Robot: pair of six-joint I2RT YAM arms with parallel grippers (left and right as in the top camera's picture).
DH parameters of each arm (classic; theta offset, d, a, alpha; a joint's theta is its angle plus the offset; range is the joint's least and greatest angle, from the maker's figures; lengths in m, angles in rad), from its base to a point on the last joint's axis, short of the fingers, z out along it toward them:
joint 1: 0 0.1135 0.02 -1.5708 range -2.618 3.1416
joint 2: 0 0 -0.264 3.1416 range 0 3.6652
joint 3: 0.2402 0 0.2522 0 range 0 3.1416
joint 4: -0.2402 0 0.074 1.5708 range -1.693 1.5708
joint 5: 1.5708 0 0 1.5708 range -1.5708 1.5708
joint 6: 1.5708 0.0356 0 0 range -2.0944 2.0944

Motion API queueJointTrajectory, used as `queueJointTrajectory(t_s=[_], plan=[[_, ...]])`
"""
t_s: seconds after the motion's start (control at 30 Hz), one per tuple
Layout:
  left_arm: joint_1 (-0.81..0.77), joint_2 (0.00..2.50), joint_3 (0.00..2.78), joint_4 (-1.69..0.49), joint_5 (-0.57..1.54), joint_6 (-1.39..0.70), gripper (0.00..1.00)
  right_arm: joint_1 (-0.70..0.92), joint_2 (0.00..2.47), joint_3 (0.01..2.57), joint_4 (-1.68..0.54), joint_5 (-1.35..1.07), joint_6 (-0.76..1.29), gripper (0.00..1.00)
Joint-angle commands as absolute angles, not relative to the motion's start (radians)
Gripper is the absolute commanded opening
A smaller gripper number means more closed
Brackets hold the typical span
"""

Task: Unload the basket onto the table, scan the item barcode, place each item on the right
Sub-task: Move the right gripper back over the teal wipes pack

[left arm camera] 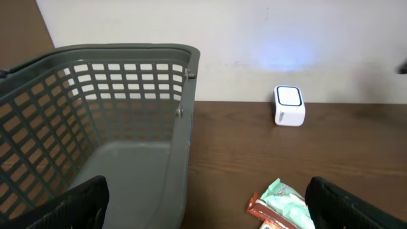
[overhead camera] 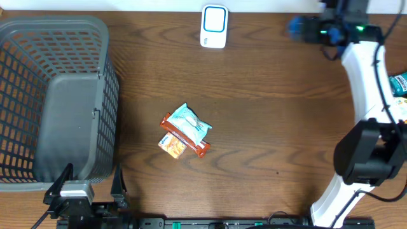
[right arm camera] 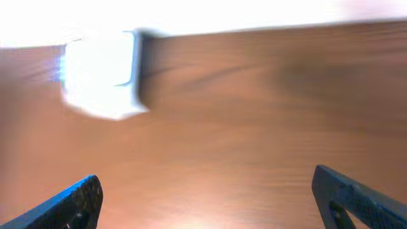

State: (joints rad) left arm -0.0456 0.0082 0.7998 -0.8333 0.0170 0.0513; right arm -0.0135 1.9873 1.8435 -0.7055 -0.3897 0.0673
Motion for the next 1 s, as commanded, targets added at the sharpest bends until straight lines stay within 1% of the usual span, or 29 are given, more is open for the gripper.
queueJointTrajectory(t_s=[0.0,0.1,0.17,0.33,0.5,0.73,0.97], plan=[[-0.039,0.003,0.804,-0.83,0.019,0.047,0.98,0.12,2.004,1.843,-0.747,-0.721,0.119,0.99],[-0.039,0.003,0.804,-0.83,0.019,0.047,0.98,0.253,2.015,1.843,-0.809,-0.62,0.009,0.99],[-0.039,0.003,0.804,-0.83,0.019,0.047,0.98,0.354,2.017,1.843,-0.862,-0.443,-0.039,0.99],[-0.039,0.003,0.804,-0.83,0.019,0.047,0.98,0.576,2.017,1.842,-0.949,-0.082,-0.039,0.99],[-0.039,0.003,0.804,-0.83,0.019,0.047,0.98,0.741,2.018,1.8,-0.936,0.123,-0.038,0.99],[-0.039,0.003,0.804,-0.83,0.019,0.047,0.98,0.863,2.028,1.625,-0.731,0.319,-0.015,0.92],[-0.039,0.003,0.804,-0.83,0.019,0.047,0.98,0.93,2.029,1.536,-0.66,0.328,-0.012,0.83]])
